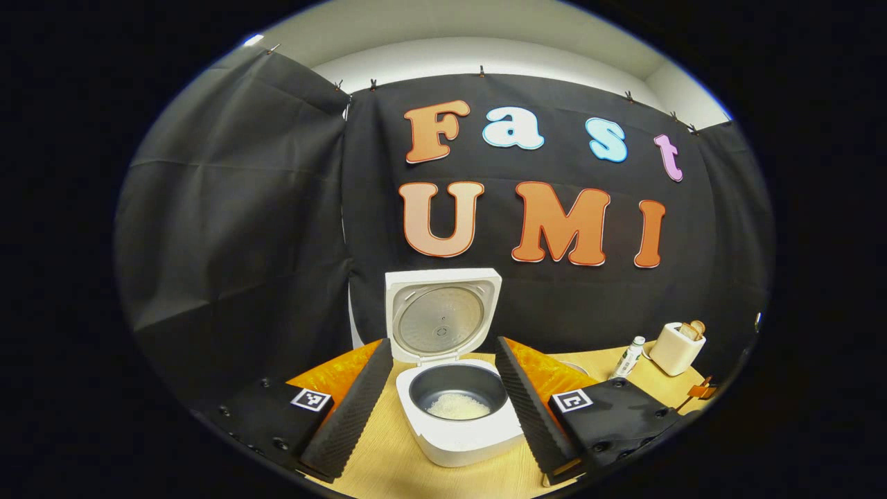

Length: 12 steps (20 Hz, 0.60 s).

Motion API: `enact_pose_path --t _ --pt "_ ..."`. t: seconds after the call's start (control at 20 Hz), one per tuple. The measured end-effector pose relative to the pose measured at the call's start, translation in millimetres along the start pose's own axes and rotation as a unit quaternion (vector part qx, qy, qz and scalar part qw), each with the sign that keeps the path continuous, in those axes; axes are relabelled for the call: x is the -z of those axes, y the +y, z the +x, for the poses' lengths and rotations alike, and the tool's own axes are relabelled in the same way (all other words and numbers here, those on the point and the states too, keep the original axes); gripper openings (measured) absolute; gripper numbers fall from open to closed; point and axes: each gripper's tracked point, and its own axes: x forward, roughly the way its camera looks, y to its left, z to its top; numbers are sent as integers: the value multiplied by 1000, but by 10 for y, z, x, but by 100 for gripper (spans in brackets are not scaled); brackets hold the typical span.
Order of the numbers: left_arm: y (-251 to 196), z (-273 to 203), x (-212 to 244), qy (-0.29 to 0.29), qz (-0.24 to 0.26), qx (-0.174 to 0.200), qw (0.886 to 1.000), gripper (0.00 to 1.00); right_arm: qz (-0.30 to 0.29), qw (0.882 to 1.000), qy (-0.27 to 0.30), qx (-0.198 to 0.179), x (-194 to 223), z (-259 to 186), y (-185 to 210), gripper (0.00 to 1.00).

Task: Close the left gripper, press the button to open the rice cooker; take a wooden spoon from the chopstick holder with the right hand, scoop a spoonful of rice and pour it into the rice cooker, then put the wooden spoon back into the chopstick holder.

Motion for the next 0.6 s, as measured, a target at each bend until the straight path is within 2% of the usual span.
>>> enact_pose_path --t 0.2,0.25,0.5,0.55,0.6 --pt "6 154 -124 -6 1 -1 1000 100 15 1000 5 -7 57 17 -49 5" --pt "2 205 -173 -10 0 -2 1000 100 16 1000 7 -9 41 1 -39 11" --pt "-63 556 -441 -28 13 1 1000 100 -23 999 18 39 66 -34 -232 25" --pt "-76 630 -518 -34 15 1 999 100 -32 998 20 48 56 -60 -258 35" --pt "-102 702 -583 -40 15 3 999 98 -38 998 22 52 52 -80 -274 33"
